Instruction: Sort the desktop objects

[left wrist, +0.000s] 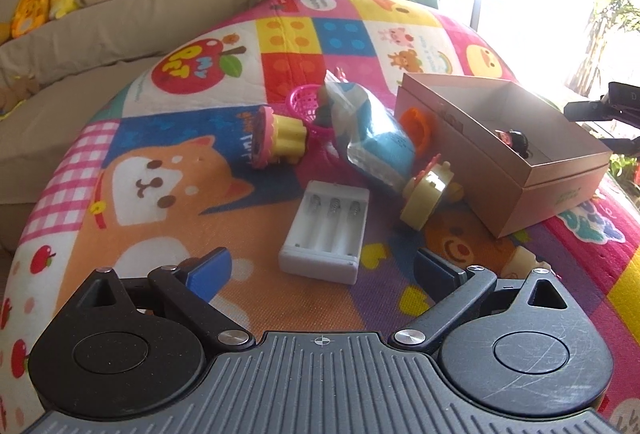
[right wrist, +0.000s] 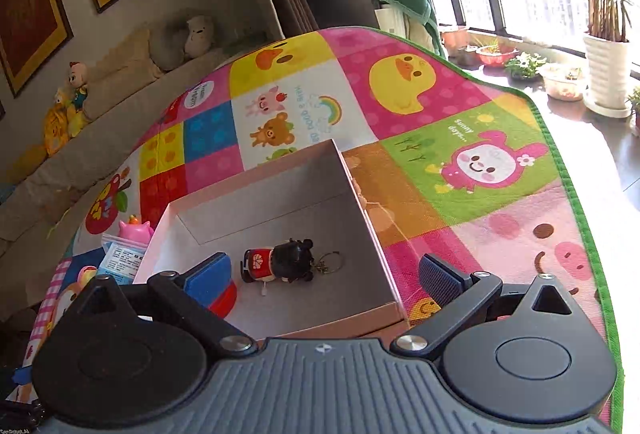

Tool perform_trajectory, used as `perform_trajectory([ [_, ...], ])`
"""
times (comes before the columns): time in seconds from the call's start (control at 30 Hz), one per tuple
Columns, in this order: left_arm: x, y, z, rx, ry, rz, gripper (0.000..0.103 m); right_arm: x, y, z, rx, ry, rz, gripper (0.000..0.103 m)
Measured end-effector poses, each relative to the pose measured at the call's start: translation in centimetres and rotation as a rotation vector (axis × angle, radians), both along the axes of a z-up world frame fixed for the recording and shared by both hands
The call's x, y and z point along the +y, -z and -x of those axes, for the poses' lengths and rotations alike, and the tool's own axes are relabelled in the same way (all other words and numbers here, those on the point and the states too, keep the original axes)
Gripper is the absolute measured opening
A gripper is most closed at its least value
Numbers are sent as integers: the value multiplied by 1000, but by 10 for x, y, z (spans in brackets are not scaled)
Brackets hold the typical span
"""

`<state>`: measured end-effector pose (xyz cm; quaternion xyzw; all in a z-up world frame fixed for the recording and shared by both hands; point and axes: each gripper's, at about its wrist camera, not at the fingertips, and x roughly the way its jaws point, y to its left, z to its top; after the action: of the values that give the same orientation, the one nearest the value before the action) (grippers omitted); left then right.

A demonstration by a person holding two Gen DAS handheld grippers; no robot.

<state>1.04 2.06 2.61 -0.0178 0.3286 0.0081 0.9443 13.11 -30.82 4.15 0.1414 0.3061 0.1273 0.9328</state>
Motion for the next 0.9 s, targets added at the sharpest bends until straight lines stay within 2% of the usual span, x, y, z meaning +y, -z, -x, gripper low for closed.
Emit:
perform_trajectory([
  [0.1,1,2,-4,6,1,5,101,22,-4,7,-36,-26,17,103],
  [0.23,-2,6,-13,6,-4,-4,101,36,-8,12,-35,-140,-44,103],
  [0.33,-2,9,-21,15,-30,-1,100,51,-20,36,-146,-150,69,103],
  [0.43,-2,11,-27,26,-47,9,100,67,-26,69,-199,-293,137,102],
  [0.47,-2,11,-27,25,-48,12,100,74,-24,77,-187,-350,151,100],
  [0.53,-3,11,-26,23,-41,18,100,95,-11,94,-141,-463,223,72],
  [0.6,-3,10,-23,21,-36,21,100,116,7,105,-88,-540,303,55],
  [0.63,-3,10,-22,20,-34,21,100,123,15,107,-73,-559,325,51],
  [0.67,-3,9,-20,18,-32,21,100,129,23,110,-60,-567,349,47],
  [0.7,-2,8,-18,18,-31,21,100,134,30,110,-44,-564,375,37],
  [0.77,-1,8,-16,23,-23,29,100,136,34,107,-49,-533,405,35],
  [0.8,-1,8,-16,28,-13,42,100,135,32,106,-72,-486,437,35],
  [0.87,-2,8,-16,36,28,95,100,131,31,103,-130,-372,506,45],
  [0.9,-4,8,-15,37,50,121,100,126,29,100,-132,-335,504,55],
])
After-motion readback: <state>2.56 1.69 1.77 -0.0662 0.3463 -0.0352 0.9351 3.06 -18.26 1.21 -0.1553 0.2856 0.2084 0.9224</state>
